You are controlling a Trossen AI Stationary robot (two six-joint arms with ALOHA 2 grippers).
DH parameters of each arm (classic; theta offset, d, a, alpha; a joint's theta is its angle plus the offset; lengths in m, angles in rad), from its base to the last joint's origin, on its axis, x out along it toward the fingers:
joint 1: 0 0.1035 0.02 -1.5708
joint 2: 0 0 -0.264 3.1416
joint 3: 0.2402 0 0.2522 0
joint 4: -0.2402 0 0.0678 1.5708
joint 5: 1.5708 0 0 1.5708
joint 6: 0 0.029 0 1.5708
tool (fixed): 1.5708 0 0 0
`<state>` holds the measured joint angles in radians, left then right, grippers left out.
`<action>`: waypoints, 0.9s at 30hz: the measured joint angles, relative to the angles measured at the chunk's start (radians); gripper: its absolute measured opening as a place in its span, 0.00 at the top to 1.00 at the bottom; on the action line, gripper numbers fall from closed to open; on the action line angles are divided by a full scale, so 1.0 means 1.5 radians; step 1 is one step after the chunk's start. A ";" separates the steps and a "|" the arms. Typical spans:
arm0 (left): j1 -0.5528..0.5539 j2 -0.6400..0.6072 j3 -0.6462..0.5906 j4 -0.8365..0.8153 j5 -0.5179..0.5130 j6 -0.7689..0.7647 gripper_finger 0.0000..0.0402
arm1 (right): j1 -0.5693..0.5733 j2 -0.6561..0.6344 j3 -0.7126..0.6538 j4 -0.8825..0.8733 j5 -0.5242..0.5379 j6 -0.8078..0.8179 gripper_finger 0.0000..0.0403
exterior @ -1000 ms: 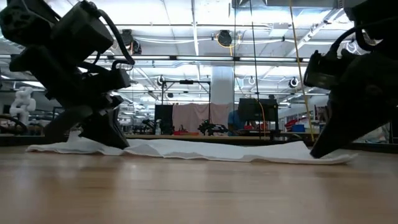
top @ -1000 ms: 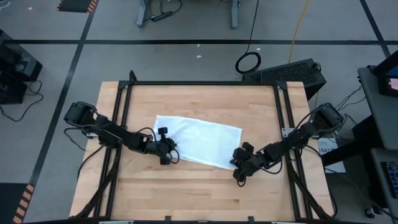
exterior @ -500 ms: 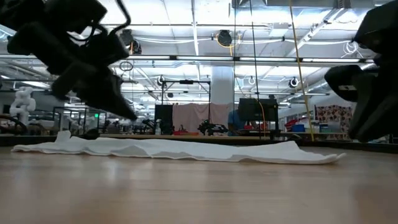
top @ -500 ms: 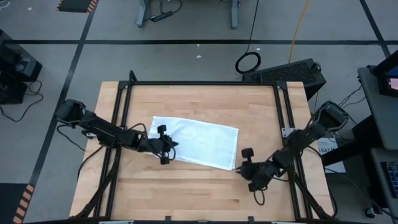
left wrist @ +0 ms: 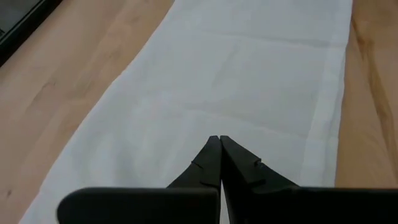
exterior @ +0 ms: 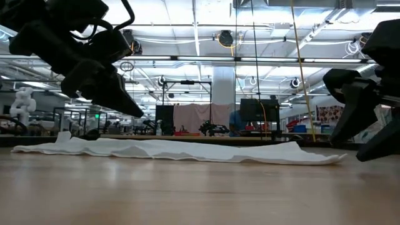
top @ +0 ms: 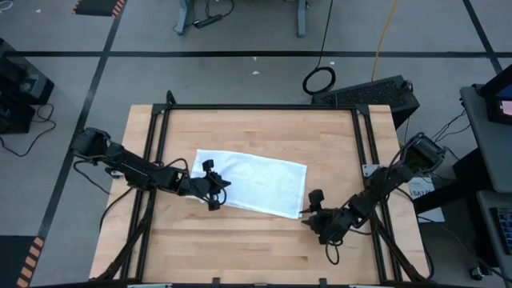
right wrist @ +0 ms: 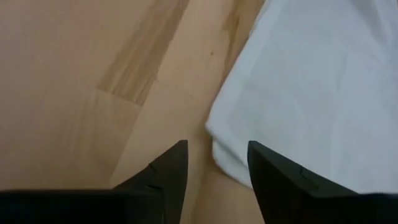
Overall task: Roll napkin
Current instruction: Fold the white table napkin
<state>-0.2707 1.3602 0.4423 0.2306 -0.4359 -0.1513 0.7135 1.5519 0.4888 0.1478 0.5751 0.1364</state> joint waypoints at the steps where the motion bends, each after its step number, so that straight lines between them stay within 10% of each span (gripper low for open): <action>1: 0.000 0.000 0.000 0.000 -0.002 0.000 0.99 | -0.003 0.001 -0.002 0.013 0.000 -0.005 0.62; 27: 0.000 0.000 0.001 -0.002 -0.014 0.001 0.99 | -0.045 0.075 -0.005 0.107 -0.050 -0.046 0.83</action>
<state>-0.2707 1.3602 0.4431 0.2272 -0.4573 -0.1502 0.6455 1.6644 0.4814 0.3089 0.4995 0.0668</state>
